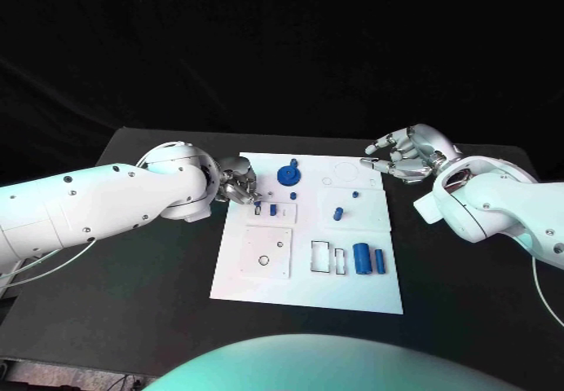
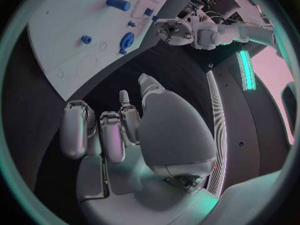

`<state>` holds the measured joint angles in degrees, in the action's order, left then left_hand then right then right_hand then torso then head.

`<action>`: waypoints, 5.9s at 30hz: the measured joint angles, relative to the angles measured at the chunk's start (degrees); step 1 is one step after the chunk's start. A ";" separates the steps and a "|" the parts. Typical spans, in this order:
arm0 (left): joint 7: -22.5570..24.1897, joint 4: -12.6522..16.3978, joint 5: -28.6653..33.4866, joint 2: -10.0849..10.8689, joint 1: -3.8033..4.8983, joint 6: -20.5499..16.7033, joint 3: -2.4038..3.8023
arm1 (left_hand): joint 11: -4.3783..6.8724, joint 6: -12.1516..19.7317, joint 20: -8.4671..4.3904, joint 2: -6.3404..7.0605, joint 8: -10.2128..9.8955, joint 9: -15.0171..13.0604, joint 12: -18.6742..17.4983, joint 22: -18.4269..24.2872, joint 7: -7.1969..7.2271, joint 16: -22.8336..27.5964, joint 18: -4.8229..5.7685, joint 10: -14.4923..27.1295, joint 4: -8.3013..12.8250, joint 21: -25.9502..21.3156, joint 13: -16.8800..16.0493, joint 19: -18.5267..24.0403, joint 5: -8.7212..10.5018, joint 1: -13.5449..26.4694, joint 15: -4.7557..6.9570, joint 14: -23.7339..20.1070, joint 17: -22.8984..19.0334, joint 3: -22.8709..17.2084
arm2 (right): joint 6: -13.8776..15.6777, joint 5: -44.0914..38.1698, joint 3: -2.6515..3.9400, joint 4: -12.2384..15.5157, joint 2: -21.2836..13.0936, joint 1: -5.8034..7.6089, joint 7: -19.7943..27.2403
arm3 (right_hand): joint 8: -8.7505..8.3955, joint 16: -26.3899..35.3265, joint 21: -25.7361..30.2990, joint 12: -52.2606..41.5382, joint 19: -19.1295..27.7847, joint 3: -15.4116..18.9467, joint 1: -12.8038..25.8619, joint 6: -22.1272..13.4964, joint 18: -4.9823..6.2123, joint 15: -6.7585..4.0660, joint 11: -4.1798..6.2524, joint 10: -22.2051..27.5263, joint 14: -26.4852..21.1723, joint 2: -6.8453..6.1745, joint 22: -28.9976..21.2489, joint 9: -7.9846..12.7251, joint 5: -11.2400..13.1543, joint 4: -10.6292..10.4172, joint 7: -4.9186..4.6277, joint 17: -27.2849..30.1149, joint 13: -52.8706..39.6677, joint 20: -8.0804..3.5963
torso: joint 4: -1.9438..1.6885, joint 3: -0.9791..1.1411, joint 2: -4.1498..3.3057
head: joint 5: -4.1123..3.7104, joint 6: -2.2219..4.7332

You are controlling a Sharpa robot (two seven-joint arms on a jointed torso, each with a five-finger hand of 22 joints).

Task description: Assemble the parts on the task board

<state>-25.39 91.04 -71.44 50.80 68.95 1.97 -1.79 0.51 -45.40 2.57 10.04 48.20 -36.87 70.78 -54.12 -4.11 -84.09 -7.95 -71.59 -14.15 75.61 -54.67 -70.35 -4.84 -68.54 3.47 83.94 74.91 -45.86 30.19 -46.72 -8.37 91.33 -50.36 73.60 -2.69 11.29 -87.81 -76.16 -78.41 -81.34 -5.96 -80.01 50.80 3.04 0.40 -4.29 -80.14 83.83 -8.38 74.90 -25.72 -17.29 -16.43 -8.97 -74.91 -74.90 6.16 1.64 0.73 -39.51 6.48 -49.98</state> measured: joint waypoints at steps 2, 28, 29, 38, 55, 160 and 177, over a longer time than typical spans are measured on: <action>-0.04 -0.08 -0.45 -0.12 -0.06 0.04 -0.01 | -0.19 0.00 0.00 0.09 0.00 0.00 0.00 0.00 0.00 0.00 0.00 -0.21 -0.16 0.00 -0.10 0.00 0.00 0.09 0.00 0.00 0.00 -0.16 | 0.00 0.00 0.00 0.00 0.00 0.00 0.00 | 0.00 0.00 0.00 0.00 0.00 0.00 0.00 0.00 0.00 0.00 0.00 0.00 0.00 0.00 0.01 0.00 0.00 0.00 0.00 0.00 0.00 0.00 | 0.00 0.01 0.00 | 0.00 -0.01; -0.74 -0.80 -1.95 -0.91 -0.62 2.78 -0.19 | -0.20 -0.08 0.00 0.55 -0.06 0.10 -0.01 -0.06 -0.10 0.00 0.00 -0.20 -0.16 0.00 -0.09 0.01 0.06 0.10 0.00 0.00 0.00 -0.16 | -0.03 0.00 0.00 0.01 0.00 -0.06 0.02 | 0.00 0.00 0.00 0.00 0.00 0.00 0.00 0.00 0.00 0.00 0.00 0.00 0.00 0.00 0.03 -0.04 0.00 0.00 0.00 0.00 -0.04 0.00 | -0.05 -0.01 0.02 | 0.11 -0.02; -0.76 -0.80 -1.94 -0.91 -0.62 2.91 -0.18 | -0.20 -0.08 0.00 0.55 -0.06 0.10 0.00 -0.06 -0.10 0.00 0.00 -0.20 -0.16 0.00 -0.08 0.01 0.06 0.10 -0.01 0.00 0.00 -0.16 | -0.04 0.00 0.00 0.01 -0.01 -0.06 0.02 | 0.00 0.00 0.00 0.00 0.00 0.00 0.00 0.00 0.00 0.00 0.00 0.00 0.00 0.00 0.03 -0.04 0.00 0.00 0.00 0.00 -0.04 0.00 | -0.05 0.00 0.02 | 0.12 -0.02; -0.98 -0.80 -1.88 -0.93 -0.66 3.70 -0.18 | -0.21 -0.10 0.00 0.93 0.03 0.25 -0.01 -0.06 -0.11 0.00 0.00 -0.20 2.67 0.00 -0.18 0.01 -0.01 0.49 -0.01 0.00 0.00 -3.00 | -0.06 0.00 0.00 0.01 -0.02 -0.08 0.02 | 0.00 0.00 0.00 0.00 0.00 0.00 0.00 0.00 0.00 0.00 0.00 0.00 0.00 0.00 0.03 -0.03 0.00 0.00 0.00 0.00 -0.03 0.00 | -0.06 0.01 0.03 | 0.11 -0.03; -1.37 -0.63 -1.83 -0.94 -0.63 4.11 -0.13 | -0.21 -0.21 0.00 0.90 0.03 0.09 0.22 -0.12 -0.17 0.00 0.00 -0.19 2.58 0.00 -0.30 0.01 -0.01 0.46 -0.01 0.00 0.00 -3.08 | -0.12 0.00 0.00 -0.03 0.00 -0.11 0.01 | 0.00 0.00 0.00 0.00 0.00 0.00 0.00 0.00 0.00 0.00 0.00 0.00 0.00 0.00 0.02 -0.03 0.00 -0.01 0.00 -0.04 -0.02 0.00 | -0.03 0.01 0.03 | 0.13 -0.03; -2.33 -5.43 2.47 -3.33 -0.31 5.18 0.15 | 0.31 -2.92 0.00 2.71 -2.38 1.69 -0.95 1.28 0.91 0.00 0.00 -0.68 -2.66 -0.89 1.53 0.01 0.26 10.88 0.41 -0.01 0.00 13.37 | -0.36 -0.63 0.00 -0.23 -0.08 -0.21 -0.05 | 0.44 0.00 0.00 0.00 0.00 -0.15 0.23 -0.37 0.00 -0.21 0.00 0.00 0.21 -0.23 0.01 -0.02 0.00 0.15 0.04 0.00 -0.04 0.00 | -0.02 0.04 0.02 | -0.44 -0.03; 2.29 -4.48 6.47 -2.57 -0.29 -4.15 1.01 | -1.76 2.32 1.00 -2.51 -5.03 2.50 -10.18 10.35 -1.39 1.71 -0.01 10.36 -2.65 -6.08 15.29 5.43 -0.49 4.56 -1.09 0.02 -0.87 29.52 | -0.35 -0.69 0.00 -0.24 -0.17 -0.21 -0.05 | 0.44 0.00 0.00 0.00 0.00 -0.31 0.23 -0.37 0.00 -0.21 0.00 0.00 0.21 -0.23 0.00 -0.01 0.00 -0.01 0.04 0.00 -0.03 0.00 | -0.04 0.04 0.09 | -0.74 -0.03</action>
<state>-23.09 86.56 -64.98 48.23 68.65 -2.18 -0.77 -1.25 -43.07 3.57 7.53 43.16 -34.37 60.60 -43.77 -5.50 -82.38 -7.96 -61.22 -16.80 69.53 -39.38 -64.92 -5.32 -63.98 2.38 83.96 74.04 -16.33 29.84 -47.41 -8.37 91.09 -50.53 73.38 -2.73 11.73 -87.81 -76.17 -78.41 -81.34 -6.27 -79.78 50.43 3.05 0.19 -4.29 -80.14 84.04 -8.61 74.90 -25.73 -17.29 -16.44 -8.93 -74.90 -74.93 6.16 1.60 0.77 -39.42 5.75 -50.01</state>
